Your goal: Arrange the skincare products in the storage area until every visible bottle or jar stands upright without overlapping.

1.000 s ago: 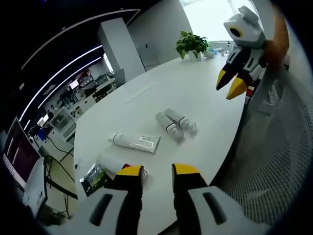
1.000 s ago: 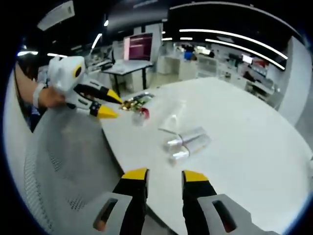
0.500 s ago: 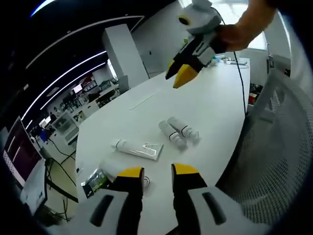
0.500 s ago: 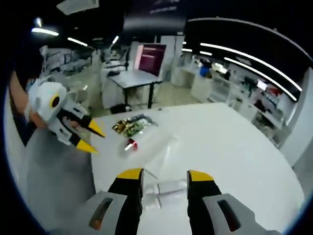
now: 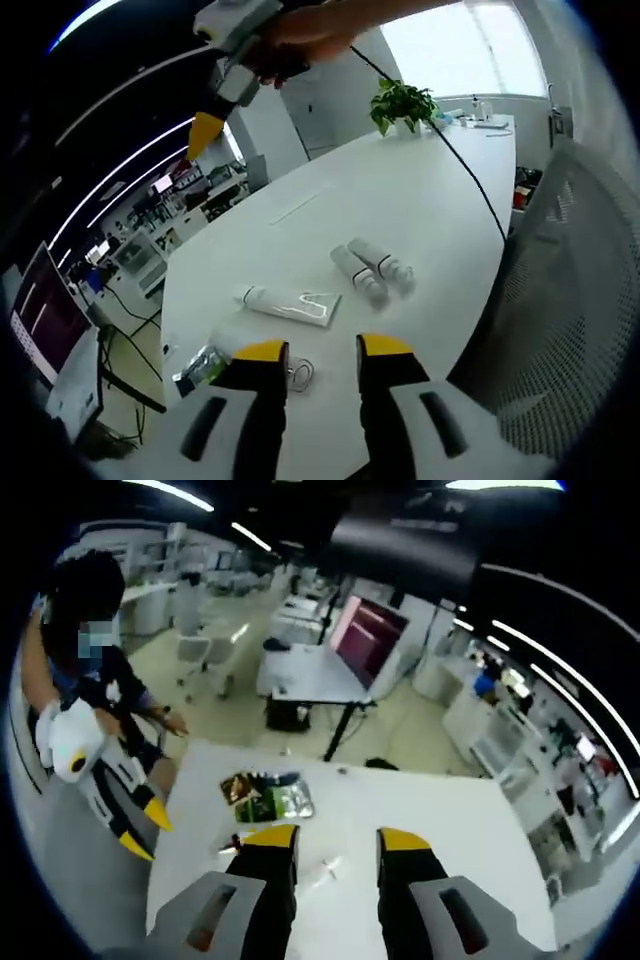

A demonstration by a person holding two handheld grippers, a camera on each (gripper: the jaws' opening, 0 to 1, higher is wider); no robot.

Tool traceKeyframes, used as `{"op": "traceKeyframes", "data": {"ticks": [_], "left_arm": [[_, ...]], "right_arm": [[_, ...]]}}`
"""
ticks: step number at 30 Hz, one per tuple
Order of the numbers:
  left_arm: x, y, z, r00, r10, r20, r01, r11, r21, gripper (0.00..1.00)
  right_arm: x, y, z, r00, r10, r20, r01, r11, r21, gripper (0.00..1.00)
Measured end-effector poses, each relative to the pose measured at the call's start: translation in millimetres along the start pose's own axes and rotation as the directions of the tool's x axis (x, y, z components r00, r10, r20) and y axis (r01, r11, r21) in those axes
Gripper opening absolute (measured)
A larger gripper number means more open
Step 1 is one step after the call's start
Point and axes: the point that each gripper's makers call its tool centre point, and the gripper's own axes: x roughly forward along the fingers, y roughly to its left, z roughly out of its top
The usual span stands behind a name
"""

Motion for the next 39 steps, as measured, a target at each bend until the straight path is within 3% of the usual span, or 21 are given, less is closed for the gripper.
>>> {"op": "traceKeyframes", "data": {"ticks": [2,4,8,9,10,13,14,15,16,18,21,22,26,28,29,30,31,33,37,38,39], "left_arm": [[-0.8,0.5,1.8,1.0,0.008,0.008,-0.008,1.0,0.007,0.24],[-1.2,0.9,3.1,1.0,0.014,0.011,-0.014,1.0,0.021,0.24],[-0.5,-0.2,1.1,1.0,0.009,0.0,-0.009,1.0,0.024,0.24],[-0.7,0.5,1.6,1.0,0.012,0.002,-0.012,1.0,0.026,0.24],[-0.9,0.9,2.2,1.0,0.014,0.005,-0.014,1.0,0.021,0.23],[-1.2,-0.8,3.0,1.0,0.009,0.008,-0.009,1.0,0.028,0.22],[-1.1,-0.8,3.8,1.0,0.009,0.013,-0.009,0.999,0.031,0.22],[-1.2,-1.0,4.1,1.0,0.008,0.015,-0.008,1.0,0.028,0.21],[-1.3,-0.8,3.6,1.0,0.009,0.013,-0.009,1.0,0.026,0.21],[-0.7,-0.5,2.4,1.0,0.008,0.006,-0.008,1.0,0.024,0.21],[-0.8,0.2,0.2,1.0,0.007,-0.003,-0.007,1.0,0.011,0.19],[-0.6,-0.3,-0.8,1.0,0.005,-0.009,-0.005,1.0,0.011,0.18],[0.6,-1.2,-5.1,1.0,-0.001,-0.026,0.002,1.0,0.013,0.18],[0.1,-1.1,-6.0,1.0,-0.003,-0.031,0.002,1.0,-0.006,0.14],[-0.3,-0.7,-5.9,1.0,-0.002,-0.031,0.002,1.0,-0.008,0.11],[-0.7,0.4,-5.7,1.0,0.002,-0.028,-0.002,1.0,-0.01,0.08],[-0.7,0.4,-5.8,1.0,0.001,-0.028,-0.002,1.0,-0.015,0.08],[-0.2,-0.3,-6.6,1.0,-0.002,-0.027,0.002,1.0,-0.022,0.1],[0.3,2.3,-12.4,0.999,0.003,-0.046,-0.004,1.0,-0.027,0.13],[0.4,3.2,-14.8,0.998,0.004,-0.055,-0.006,0.999,-0.034,0.14],[0.0,3.3,-14.9,0.998,0.004,-0.055,-0.006,0.999,-0.036,0.14]], "right_arm": [[15.4,2.9,-10.3,0.992,0.079,-0.096,-0.081,0.996,-0.023,0.35],[30.6,6.7,-18.8,0.976,0.131,-0.173,-0.155,0.979,-0.13,0.38],[55.5,11.4,-49.9,0.915,0.169,-0.366,-0.322,0.854,-0.409,0.36],[61.2,17.0,-59.3,0.892,0.199,-0.406,-0.38,0.817,-0.434,0.36],[62.8,19.0,-63.2,0.883,0.208,-0.422,-0.399,0.806,-0.437,0.37],[75.7,32.0,-90.0,0.825,0.258,-0.503,-0.5,0.746,-0.439,0.44],[79.3,36.7,-102.5,0.797,0.271,-0.54,-0.546,0.706,-0.45,0.43],[83.5,39.0,-111.6,0.785,0.266,-0.56,-0.566,0.676,-0.472,0.42],[87.3,42.2,-123.8,0.763,0.259,-0.593,-0.605,0.609,-0.513,0.41],[93.2,42.1,-145.0,0.729,0.213,-0.651,-0.649,0.517,-0.558,0.44],[105.0,42.0,-164.4,0.708,0.173,-0.685,-0.689,0.382,-0.615,0.48],[108.1,41.5,-169.3,0.703,0.163,-0.693,-0.695,0.366,-0.619,0.48],[117.3,44.6,-199.0,0.641,0.155,-0.752,-0.76,0.266,-0.593,0.51],[122.0,48.4,-206.8,0.632,0.144,-0.761,-0.769,0.23,-0.596,0.55],[126.2,51.8,-206.6,0.646,0.144,-0.749,-0.762,0.165,-0.626,0.56],[127.6,52.9,-205.4,0.653,0.141,-0.744,-0.758,0.137,-0.638,0.55],[130.0,54.3,-204.8,0.66,0.123,-0.741,-0.751,0.082,-0.655,0.53],[138.4,55.9,-206.3,0.673,0.109,-0.731,-0.737,0.011,-0.676,0.5],[143.1,63.9,-213.4,0.663,0.067,-0.745,-0.725,-0.186,-0.663,0.5],[143.8,63.3,-220.0,0.646,0.049,-0.762,-0.732,-0.245,-0.636,0.49],[143.3,62.8,-225.1,0.629,0.038,-0.776,-0.742,-0.268,-0.615,0.48]]}}
